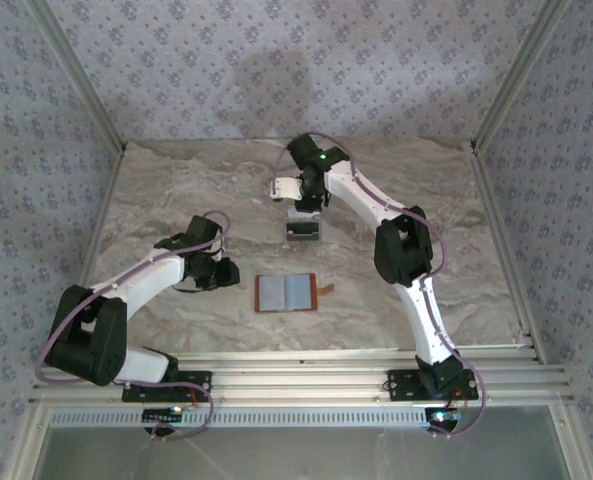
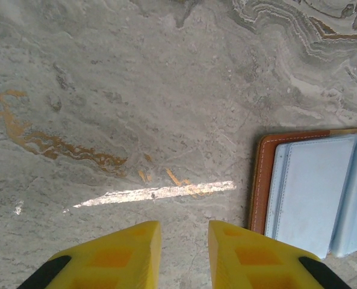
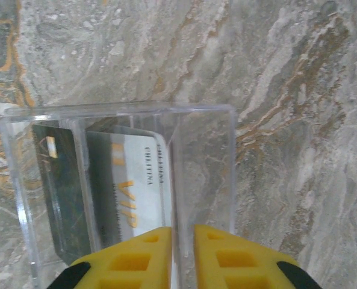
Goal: Take the credit cards out of the card holder
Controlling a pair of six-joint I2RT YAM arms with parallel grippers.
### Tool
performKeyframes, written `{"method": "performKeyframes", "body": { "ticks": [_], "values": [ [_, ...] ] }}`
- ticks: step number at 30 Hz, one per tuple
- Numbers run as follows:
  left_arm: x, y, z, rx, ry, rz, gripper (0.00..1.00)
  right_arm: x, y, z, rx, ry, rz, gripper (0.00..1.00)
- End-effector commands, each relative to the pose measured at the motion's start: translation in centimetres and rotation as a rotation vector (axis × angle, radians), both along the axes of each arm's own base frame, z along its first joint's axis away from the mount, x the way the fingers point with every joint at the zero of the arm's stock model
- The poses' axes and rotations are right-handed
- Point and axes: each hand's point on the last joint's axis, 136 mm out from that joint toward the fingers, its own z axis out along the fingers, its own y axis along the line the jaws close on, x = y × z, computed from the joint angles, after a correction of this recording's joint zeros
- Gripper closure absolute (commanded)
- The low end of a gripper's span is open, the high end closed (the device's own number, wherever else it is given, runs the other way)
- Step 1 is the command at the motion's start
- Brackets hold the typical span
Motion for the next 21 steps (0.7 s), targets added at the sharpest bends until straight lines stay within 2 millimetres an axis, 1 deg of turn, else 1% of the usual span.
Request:
{"method": "performKeyframes", "body": {
  "ticks": [1, 4, 8, 13, 17, 21],
  "values": [
    [0.6, -0.2, 1.0, -0.012, -0.016, -0.012, 0.72, 1.7, 0.2, 0.8, -0.046, -0.101, 0.092, 0.8],
    [0.6, -0.2, 1.1, -0.01, -0.019, -0.013, 0.72, 3.0, 0.4, 1.7, -0.045, -0.165, 0.075, 0.8],
    [0.7, -0.2, 1.2, -0.011, -0.021, -0.013, 0.72, 4.0, 0.4, 2.7, -0.051, -0.227, 0.054, 0.79],
    [0.8, -0.3, 1.3, -0.017, -0.023, -0.016, 0.72, 4.0, 0.7, 4.3, -0.03, -0.272, 0.036, 0.78],
    [0.8, -0.3, 1.3, -0.017, -0.026, -0.017, 0.72, 3.8, 0.7, 5.7, -0.004, -0.295, -0.027, 0.76],
    [1.0, -0.3, 1.3, -0.015, -0.035, -0.011, 0.71, 3.6, 1.4, 8.1, 0.09, -0.314, -0.18, 0.69]
  ]
}}
